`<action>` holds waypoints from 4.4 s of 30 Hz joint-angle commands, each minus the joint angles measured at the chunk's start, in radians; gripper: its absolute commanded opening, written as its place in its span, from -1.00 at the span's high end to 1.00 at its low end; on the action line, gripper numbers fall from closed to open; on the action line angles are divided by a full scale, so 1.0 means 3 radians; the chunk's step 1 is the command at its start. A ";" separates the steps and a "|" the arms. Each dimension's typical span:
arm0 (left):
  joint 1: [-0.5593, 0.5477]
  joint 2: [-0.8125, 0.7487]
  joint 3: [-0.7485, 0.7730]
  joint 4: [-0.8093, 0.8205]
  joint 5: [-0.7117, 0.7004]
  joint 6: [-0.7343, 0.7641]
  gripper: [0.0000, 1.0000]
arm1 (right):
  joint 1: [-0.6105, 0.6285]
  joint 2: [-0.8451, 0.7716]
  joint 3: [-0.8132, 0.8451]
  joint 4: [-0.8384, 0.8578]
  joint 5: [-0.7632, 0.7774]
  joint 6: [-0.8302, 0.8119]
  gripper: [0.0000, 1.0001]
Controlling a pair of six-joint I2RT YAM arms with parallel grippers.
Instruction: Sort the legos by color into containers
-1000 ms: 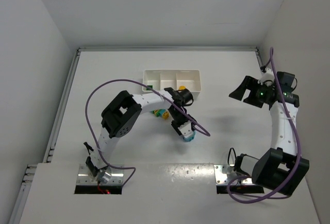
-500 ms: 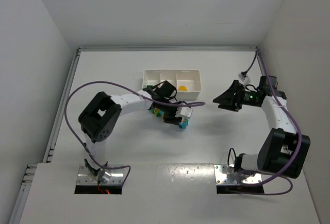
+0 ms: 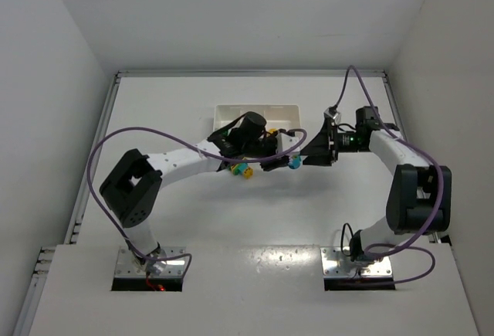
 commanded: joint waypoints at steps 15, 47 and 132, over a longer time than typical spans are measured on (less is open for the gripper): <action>-0.0096 -0.0345 -0.0070 0.0292 -0.0256 -0.0174 0.60 | 0.0070 0.0127 0.0431 -0.0604 0.0545 -0.0793 -0.78; -0.0218 -0.0319 -0.0024 0.0323 -0.0256 -0.0302 0.60 | 0.0213 0.0343 0.0707 -0.0557 0.0156 -0.0905 1.00; 0.1776 0.0698 0.1014 -0.0495 0.0542 -0.0425 -0.17 | 0.1271 0.1421 0.2416 0.1088 0.2212 -0.1105 -0.98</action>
